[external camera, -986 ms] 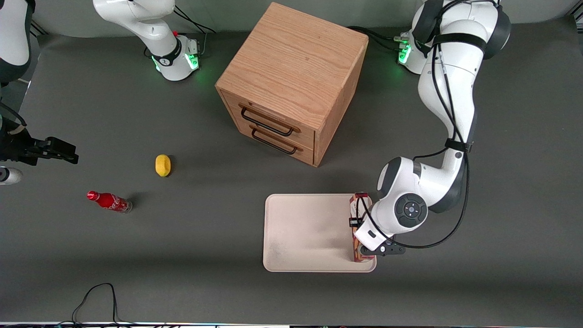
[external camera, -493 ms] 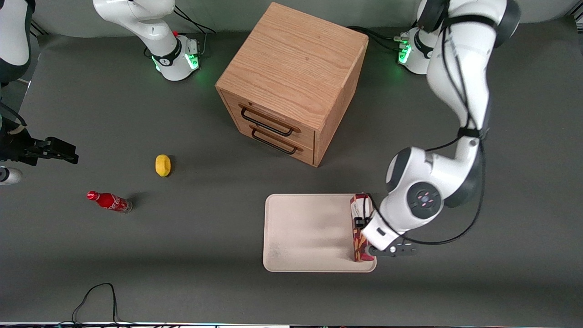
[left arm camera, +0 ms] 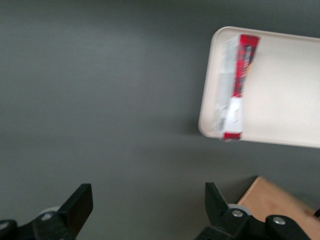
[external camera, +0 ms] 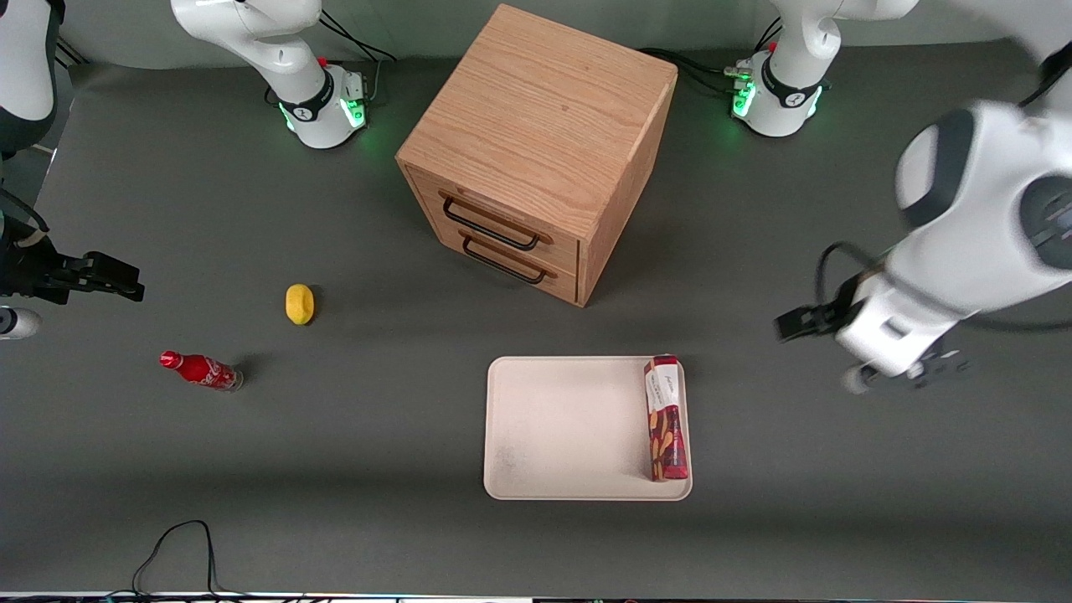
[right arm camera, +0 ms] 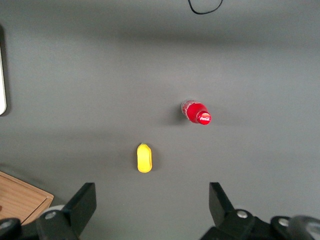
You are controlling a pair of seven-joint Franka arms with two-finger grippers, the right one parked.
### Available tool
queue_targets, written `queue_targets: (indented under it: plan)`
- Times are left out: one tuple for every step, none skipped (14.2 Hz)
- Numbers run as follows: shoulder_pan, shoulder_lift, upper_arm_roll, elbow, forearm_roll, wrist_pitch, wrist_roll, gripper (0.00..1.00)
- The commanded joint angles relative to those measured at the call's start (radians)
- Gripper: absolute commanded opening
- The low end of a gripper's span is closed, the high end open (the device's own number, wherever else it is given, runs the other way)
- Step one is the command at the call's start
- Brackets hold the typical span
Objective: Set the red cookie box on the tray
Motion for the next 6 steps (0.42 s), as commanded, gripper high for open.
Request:
queue_targets:
  plan:
    - [0.055,-0.198,0.000,-0.204,0.066,0.003,0.091,1.00]
    - [0.069,-0.247,0.000,-0.249,0.086,0.003,0.135,1.00]
    - [0.089,-0.287,0.000,-0.284,0.086,0.003,0.174,1.00]
    - [0.105,-0.309,0.000,-0.295,0.086,0.001,0.204,1.00]
    - [0.112,-0.323,0.000,-0.295,0.086,0.001,0.226,1.00]
    - [0.119,-0.331,0.000,-0.295,0.083,0.000,0.229,1.00]
